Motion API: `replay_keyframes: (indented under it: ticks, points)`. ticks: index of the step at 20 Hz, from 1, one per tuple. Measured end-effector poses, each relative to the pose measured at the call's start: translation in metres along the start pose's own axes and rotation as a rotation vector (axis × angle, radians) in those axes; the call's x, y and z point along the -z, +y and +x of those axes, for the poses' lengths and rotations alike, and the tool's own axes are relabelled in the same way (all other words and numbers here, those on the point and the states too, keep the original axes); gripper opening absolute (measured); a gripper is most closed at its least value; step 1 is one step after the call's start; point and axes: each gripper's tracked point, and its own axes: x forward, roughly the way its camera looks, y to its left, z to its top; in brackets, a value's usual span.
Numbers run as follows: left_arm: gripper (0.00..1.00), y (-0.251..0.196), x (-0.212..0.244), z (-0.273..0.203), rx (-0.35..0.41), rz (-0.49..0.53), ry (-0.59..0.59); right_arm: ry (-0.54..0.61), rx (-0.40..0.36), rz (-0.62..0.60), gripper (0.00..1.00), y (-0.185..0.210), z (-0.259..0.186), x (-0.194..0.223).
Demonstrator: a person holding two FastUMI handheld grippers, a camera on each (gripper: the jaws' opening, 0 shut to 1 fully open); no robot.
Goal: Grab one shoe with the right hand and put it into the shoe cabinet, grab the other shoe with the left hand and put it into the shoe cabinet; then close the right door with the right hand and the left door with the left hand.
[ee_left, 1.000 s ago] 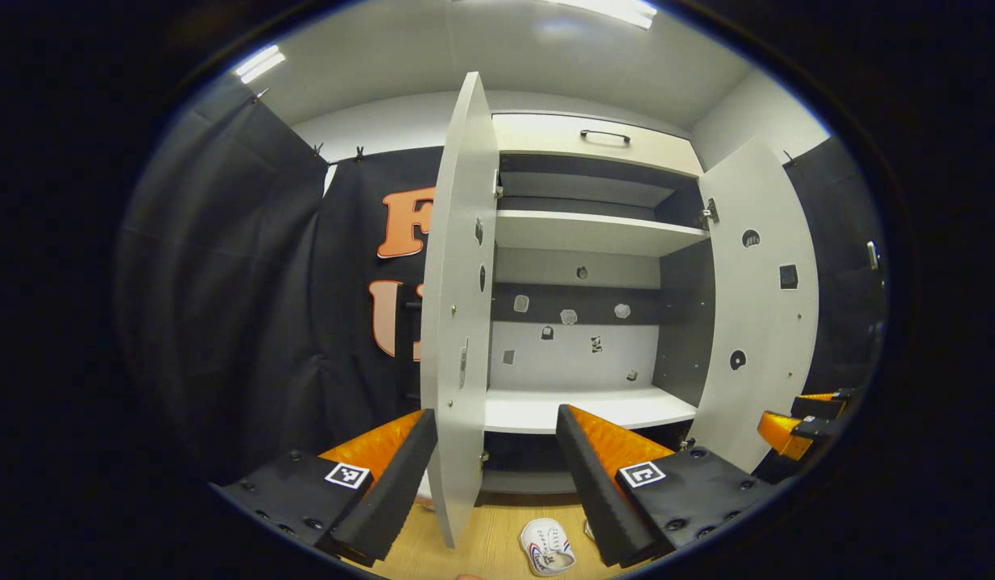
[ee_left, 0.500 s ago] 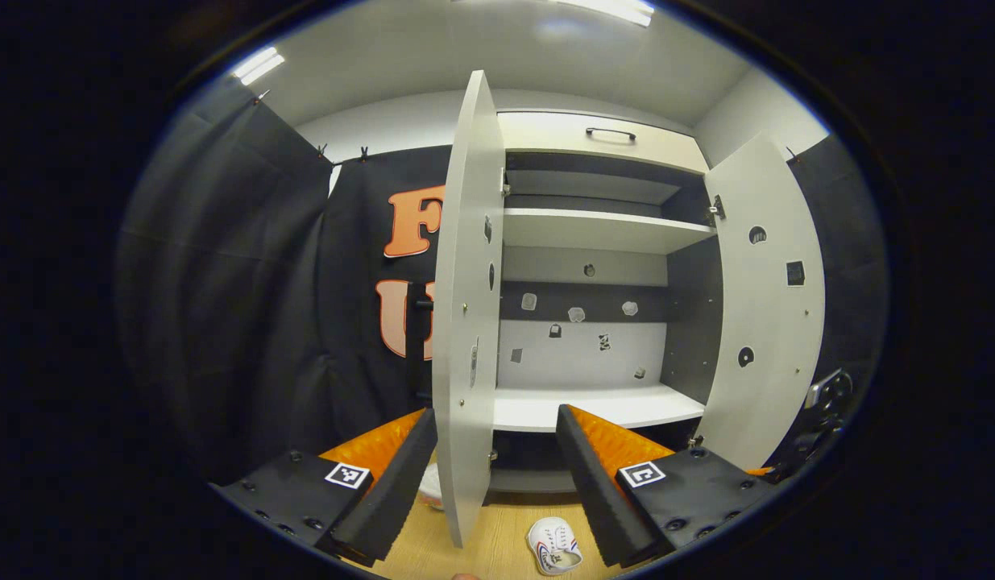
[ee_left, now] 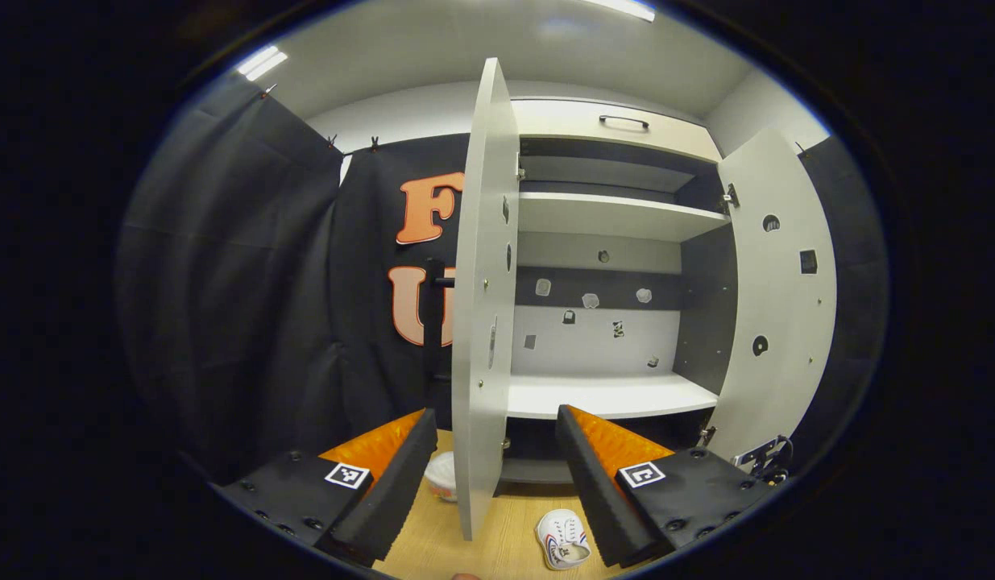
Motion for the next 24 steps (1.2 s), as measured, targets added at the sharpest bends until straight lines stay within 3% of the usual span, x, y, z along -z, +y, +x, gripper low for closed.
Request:
replay_keyframes:
  ticks: [2,9,11,13,14,15,22,24]
  points:
    - [0.94,-0.001,0.006,0.002,0.0,-0.001,0.02,0.07,-0.02,0.033,0.92,0.003,0.017,0.016]
    - [0.99,0.009,0.029,0.013,-0.023,0.015,0.083,0.167,-0.044,0.026,0.63,0.013,0.053,0.043]
    - [0.97,0.014,0.03,0.014,-0.027,0.02,0.083,0.19,-0.044,0.033,0.63,0.016,0.06,0.049]
    - [0.97,0.017,0.031,0.016,-0.025,0.02,0.08,0.204,-0.057,0.078,0.54,0.021,0.062,0.051]
    - [0.97,0.017,0.031,0.016,-0.021,0.017,0.077,0.206,-0.061,0.098,0.41,0.023,0.064,0.052]
    - [0.97,0.018,0.031,0.018,-0.015,0.013,0.075,0.213,-0.072,0.114,0.43,0.025,0.063,0.052]
    - [0.96,0.012,0.023,0.018,0.056,0.033,0.079,0.212,0.013,0.178,0.01,0.016,0.051,0.038]
    - [0.94,0.011,0.018,0.017,0.074,0.041,0.054,0.195,0.03,0.204,0.01,0.017,0.035,0.026]
